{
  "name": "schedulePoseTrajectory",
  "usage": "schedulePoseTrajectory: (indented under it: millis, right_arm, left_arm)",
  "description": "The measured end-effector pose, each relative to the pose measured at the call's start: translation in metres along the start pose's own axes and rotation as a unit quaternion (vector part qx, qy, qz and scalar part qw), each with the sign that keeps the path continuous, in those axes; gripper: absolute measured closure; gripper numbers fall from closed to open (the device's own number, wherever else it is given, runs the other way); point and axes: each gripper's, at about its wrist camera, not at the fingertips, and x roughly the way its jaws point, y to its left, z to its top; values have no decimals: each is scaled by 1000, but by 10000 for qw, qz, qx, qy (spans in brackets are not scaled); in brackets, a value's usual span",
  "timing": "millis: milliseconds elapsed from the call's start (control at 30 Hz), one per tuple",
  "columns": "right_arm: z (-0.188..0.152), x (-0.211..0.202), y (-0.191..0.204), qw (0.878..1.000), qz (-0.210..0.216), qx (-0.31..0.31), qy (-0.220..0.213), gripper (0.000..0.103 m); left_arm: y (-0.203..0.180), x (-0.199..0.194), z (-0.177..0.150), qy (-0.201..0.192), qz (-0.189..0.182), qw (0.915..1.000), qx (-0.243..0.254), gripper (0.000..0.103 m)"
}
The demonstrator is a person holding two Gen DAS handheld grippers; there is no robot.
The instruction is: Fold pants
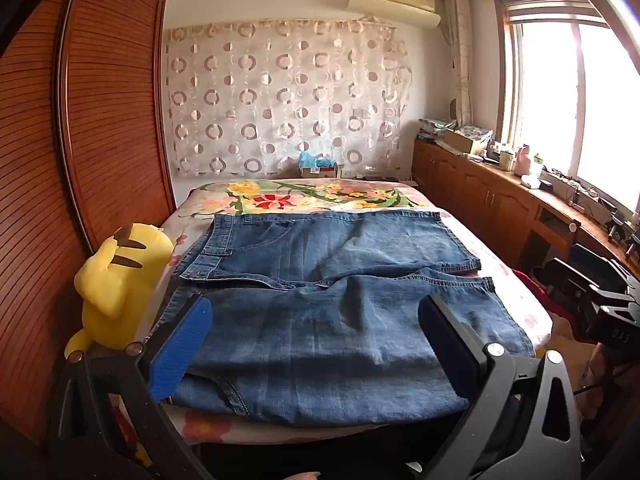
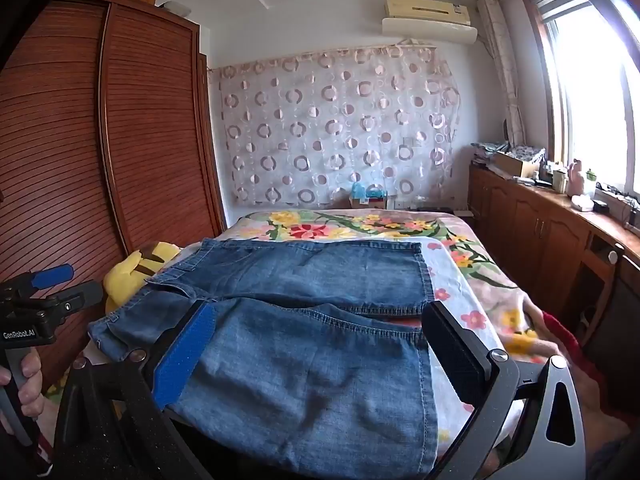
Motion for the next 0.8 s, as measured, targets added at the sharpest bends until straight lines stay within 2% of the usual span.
schedulePoseTrajectory:
  millis: [800]
  right_arm:
    - [-1, -1, 2, 10000, -41, -77, -20, 0]
  left_arm:
    - [-6, -4, 2, -64, 40, 10000, 55, 0]
